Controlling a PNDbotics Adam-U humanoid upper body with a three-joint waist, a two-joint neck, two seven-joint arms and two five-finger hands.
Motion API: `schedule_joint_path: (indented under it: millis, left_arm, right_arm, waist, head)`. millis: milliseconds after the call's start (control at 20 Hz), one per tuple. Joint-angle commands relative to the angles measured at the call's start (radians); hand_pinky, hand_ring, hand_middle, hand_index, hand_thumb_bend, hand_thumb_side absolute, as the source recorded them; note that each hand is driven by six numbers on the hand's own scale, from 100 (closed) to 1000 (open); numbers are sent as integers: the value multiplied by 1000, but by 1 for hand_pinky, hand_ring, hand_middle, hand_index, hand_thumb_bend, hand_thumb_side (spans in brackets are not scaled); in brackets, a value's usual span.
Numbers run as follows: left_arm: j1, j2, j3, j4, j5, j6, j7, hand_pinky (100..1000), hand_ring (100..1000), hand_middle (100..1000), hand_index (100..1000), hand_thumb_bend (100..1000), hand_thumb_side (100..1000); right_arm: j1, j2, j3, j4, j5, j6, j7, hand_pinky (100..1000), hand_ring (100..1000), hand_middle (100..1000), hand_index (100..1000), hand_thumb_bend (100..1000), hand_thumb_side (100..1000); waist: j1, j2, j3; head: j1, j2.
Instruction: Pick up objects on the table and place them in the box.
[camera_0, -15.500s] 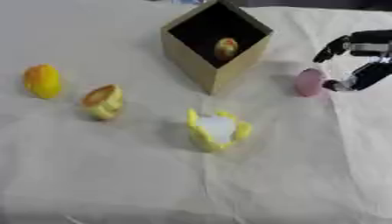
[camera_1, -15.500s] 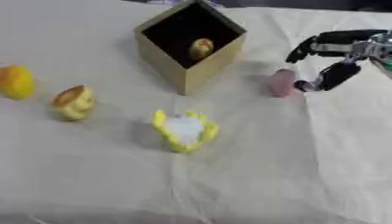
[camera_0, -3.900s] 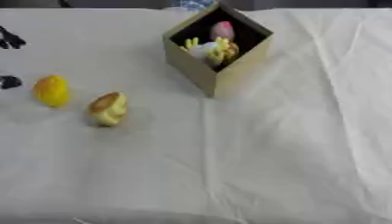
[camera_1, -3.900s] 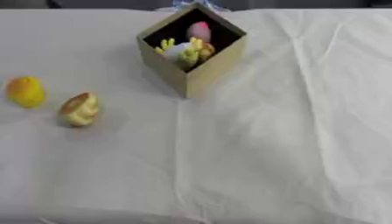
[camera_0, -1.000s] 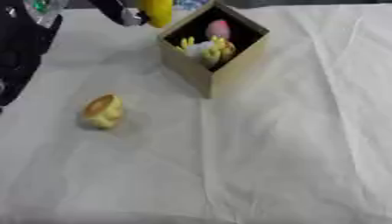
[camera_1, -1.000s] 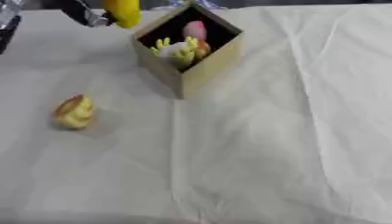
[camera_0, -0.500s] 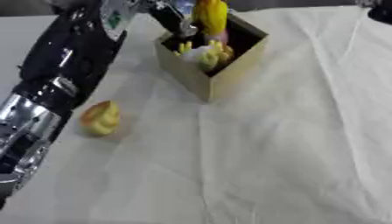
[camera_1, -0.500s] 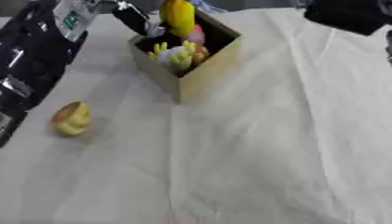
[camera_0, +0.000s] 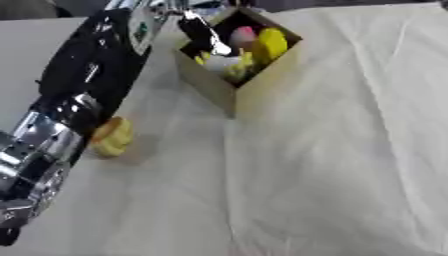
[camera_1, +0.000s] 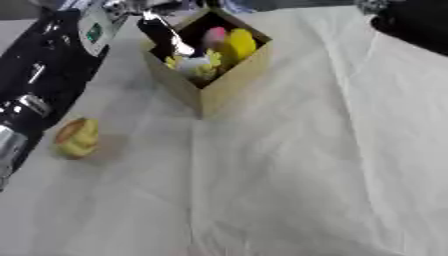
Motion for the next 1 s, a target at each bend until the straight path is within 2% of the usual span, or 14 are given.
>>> schedule_joint_path:
  millis: [50,300,700,850,1000]
  left_arm:
    - [-16,11,18,-5,-26,-19,17,848,817,813,920,418,595]
    - [-4,68,-4,-57,28,-62,13,839,799,784,894,372,568]
    - [98,257,-121,-226,144,-143,38,829,775,753,875,359,562]
    - [167,331,-180,-297,189,-144,50,831,773,752,875,363,608]
    - [240,404,-236,-370,234,-119,68,829,767,746,871,344,613]
  right_arm:
    - [-3,-18,-16,-21,-18,2,7,887,720,696,804,100,582]
    - [31,-33,-27,-21,-20,4,3,887,717,693,802,100,581]
    - [91,-78,-54,-21,-8,5,-25,887,718,694,802,100,585]
    - [101,-82,-59,-21,-5,7,-30,887,718,694,803,100,587]
    - [106,-83,-61,-21,-3,7,-32,887,717,694,802,100,590]
  waist:
    - [-6,-23,4]
    - [-5,-38,33]
    - [-8,-55,105]
    - [-11,-58,123]
    - [-13,-59,132]
  head:
    - [0,-6]
    - [-24,18]
    - [-80,44]
    - [-94,43]
    - [-98,41]
